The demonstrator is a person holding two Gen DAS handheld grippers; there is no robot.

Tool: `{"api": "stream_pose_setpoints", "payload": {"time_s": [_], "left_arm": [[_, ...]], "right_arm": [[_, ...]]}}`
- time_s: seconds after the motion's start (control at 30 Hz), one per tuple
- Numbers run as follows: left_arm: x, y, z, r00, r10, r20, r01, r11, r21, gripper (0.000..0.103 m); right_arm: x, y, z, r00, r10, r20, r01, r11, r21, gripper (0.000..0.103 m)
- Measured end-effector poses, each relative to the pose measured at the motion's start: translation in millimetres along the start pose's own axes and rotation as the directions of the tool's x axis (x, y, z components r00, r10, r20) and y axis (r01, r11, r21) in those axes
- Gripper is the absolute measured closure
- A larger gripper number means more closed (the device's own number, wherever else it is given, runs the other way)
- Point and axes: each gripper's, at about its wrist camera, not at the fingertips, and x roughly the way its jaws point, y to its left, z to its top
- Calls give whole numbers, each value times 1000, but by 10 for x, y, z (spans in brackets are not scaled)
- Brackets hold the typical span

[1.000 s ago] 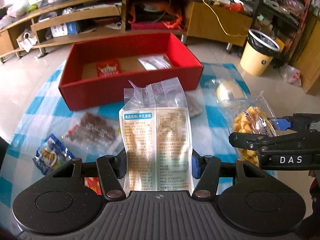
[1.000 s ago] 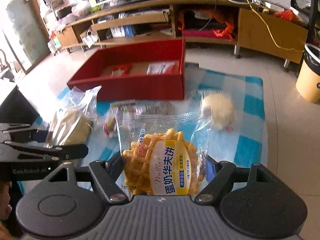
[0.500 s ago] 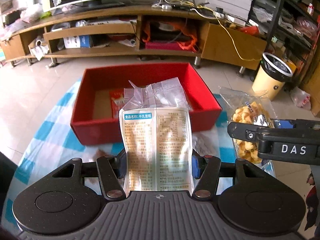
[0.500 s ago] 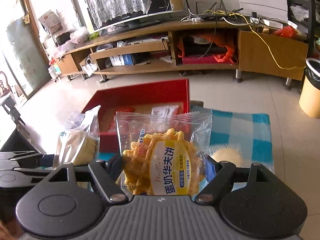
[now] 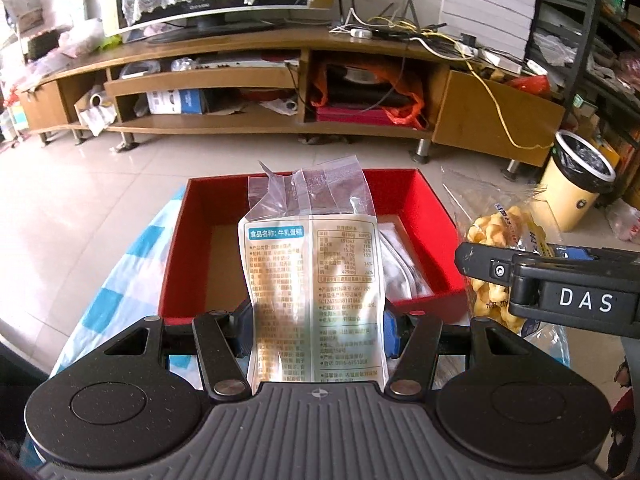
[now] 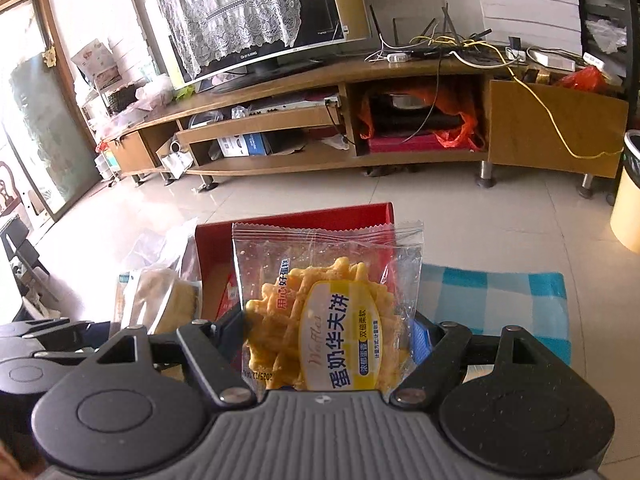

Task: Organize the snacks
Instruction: 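Carry both packets over the red box with the left and right grippers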

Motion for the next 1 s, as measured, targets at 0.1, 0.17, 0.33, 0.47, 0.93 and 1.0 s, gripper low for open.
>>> {"api": "stream_pose_setpoints", "payload": {"time_s": [0.1,0.17,0.33,0.47,0.93,1.0], "left_arm": [[91,33,75,1000,14,-3,-14,1000,-7,38],[152,44,127,1000,23,-3,-23,1000,-11,38],[280,81,234,999,44,5,-44,999,-15,38],[408,127,312,999,54,2,-54,998,-23,38],[783,211,418,993,116,-27,-116,993,-10,38],[828,210,411,992,120,-36,-120,993,-9,38]], "right_arm": [[124,6,76,1000,-1,1,1,1000,-1,26],[209,16,124,1000,0,0,0,1000,2,26],[374,48,226,1000,7,0,-7,1000,3,26],[541,47,293,1000,8,-8,-8,1000,13,26],[1045,-23,375,998,5,-60,-4,1000,25,26],[1099,-30,364,998,2,-71,-1,1000,22,26]]}}
